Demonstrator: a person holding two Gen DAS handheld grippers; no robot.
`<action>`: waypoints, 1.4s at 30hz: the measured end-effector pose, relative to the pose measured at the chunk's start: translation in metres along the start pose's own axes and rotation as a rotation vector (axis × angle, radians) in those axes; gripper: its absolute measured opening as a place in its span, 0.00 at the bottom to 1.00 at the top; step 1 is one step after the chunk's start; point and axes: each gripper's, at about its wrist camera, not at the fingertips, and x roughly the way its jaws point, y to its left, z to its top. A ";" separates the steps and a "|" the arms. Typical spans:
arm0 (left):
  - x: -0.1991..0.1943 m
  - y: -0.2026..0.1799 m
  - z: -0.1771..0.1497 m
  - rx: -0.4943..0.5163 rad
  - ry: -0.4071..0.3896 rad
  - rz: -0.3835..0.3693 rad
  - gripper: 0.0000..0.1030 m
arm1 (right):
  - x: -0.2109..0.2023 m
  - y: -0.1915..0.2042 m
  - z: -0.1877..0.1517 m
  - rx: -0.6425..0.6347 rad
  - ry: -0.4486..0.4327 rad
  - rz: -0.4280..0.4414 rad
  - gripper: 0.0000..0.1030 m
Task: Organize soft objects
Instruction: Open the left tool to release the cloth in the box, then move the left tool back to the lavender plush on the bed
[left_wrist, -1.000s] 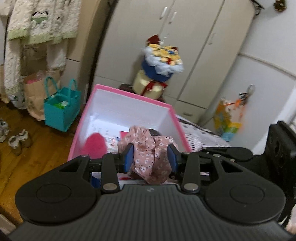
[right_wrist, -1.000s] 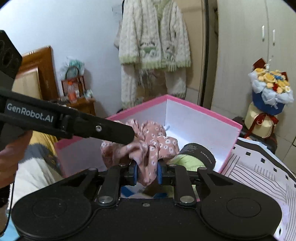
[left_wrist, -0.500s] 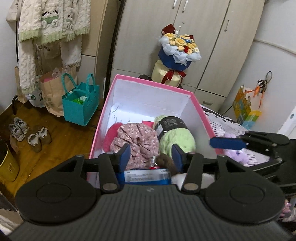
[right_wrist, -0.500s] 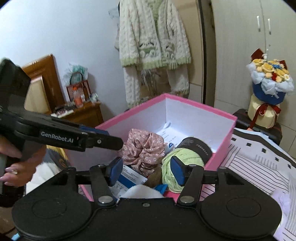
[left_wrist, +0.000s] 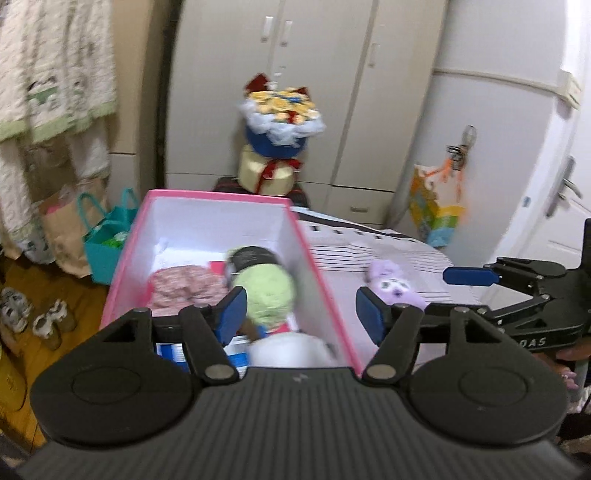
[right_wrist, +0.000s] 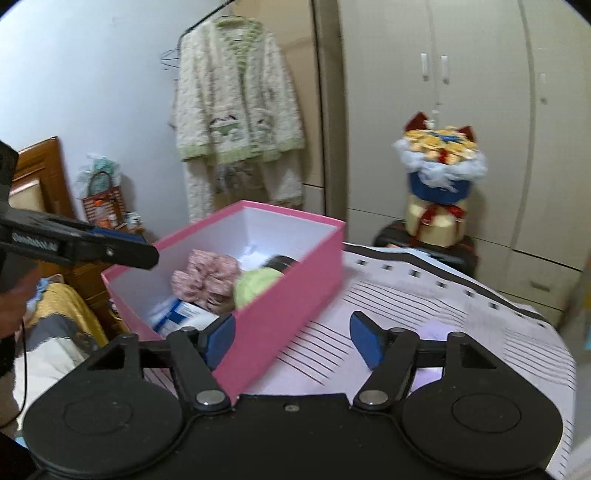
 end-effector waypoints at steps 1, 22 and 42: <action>0.003 -0.007 0.000 0.011 0.003 -0.012 0.63 | -0.004 -0.003 -0.004 0.000 0.007 -0.013 0.72; 0.113 -0.109 0.002 -0.050 0.110 -0.221 0.65 | -0.006 -0.094 -0.047 0.084 0.014 -0.115 0.85; 0.252 -0.088 -0.019 -0.288 0.215 -0.034 0.57 | 0.111 -0.139 -0.063 0.055 0.137 -0.052 0.76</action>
